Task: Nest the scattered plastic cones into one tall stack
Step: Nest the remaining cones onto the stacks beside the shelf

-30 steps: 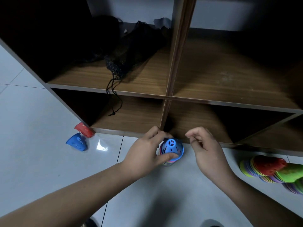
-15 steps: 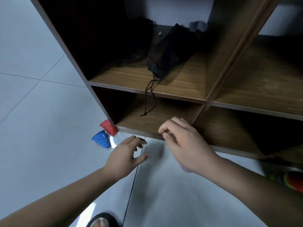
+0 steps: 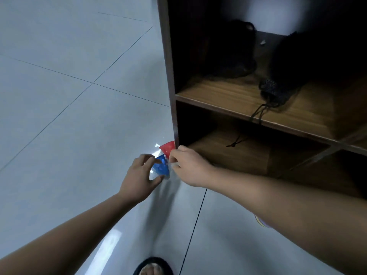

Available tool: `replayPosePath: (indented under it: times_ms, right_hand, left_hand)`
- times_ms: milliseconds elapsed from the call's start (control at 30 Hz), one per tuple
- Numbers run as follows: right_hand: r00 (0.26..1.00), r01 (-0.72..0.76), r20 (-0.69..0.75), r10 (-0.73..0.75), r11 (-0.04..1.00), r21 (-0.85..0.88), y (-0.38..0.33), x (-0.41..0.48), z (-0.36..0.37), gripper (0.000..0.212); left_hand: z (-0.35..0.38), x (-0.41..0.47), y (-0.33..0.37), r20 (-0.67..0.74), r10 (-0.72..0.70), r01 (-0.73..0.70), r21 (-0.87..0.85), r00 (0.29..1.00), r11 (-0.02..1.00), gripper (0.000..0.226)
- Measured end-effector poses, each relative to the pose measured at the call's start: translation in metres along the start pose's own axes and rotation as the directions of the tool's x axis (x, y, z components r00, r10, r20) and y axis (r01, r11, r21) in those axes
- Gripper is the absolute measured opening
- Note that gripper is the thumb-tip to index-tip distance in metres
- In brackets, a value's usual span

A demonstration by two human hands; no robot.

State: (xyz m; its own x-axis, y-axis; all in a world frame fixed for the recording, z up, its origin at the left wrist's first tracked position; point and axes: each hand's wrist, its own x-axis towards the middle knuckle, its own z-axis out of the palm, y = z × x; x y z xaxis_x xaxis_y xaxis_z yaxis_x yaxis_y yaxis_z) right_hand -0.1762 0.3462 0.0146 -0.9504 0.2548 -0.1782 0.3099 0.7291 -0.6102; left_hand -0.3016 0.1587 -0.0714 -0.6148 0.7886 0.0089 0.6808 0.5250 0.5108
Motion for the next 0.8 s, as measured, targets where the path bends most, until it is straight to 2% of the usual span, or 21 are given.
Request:
replayPosePath:
  times_ms: [167,267,367,467,567,667,800]
  right_hand:
    - [0.998,-0.06,0.017,0.06,0.998,0.034,0.006,0.054,0.02,0.018]
    - [0.993,-0.1,0.053,0.101,0.995,-0.01,0.008,0.073,0.034,0.024]
    - [0.985,-0.15,0.076,0.155,0.987,-0.063,0.01,0.082,0.049,0.029]
    - [0.983,-0.171,0.053,0.177,0.98,-0.105,0.004,0.088,0.053,0.033]
    - [0.977,-0.2,0.034,0.209,0.964,-0.174,-0.005,0.092,0.058,0.037]
    - [0.96,-0.255,0.035,0.278,0.92,-0.296,-0.016,0.095,0.062,0.052]
    - [0.959,-0.254,0.032,0.28,0.908,-0.334,-0.02,0.097,0.068,0.043]
  left_hand:
    - [-0.004,0.006,-0.019,0.194,-0.066,0.067,0.0,0.979,0.998,0.061]
    - [-0.006,0.006,-0.028,0.271,-0.09,0.079,0.05,0.958,0.996,0.055]
    - [-0.005,-0.001,-0.033,0.279,-0.074,0.055,0.074,0.957,0.996,0.047]
    - [-0.008,-0.013,-0.038,0.279,-0.065,0.064,0.014,0.958,0.998,0.042]
    - [-0.012,-0.024,-0.045,0.227,-0.063,0.07,-0.027,0.972,0.997,0.031]
    - [-0.019,-0.031,-0.052,0.159,-0.094,0.104,-0.058,0.983,0.993,0.019]
    - [-0.025,-0.039,-0.06,0.14,-0.133,0.147,-0.097,0.981,0.984,0.021]
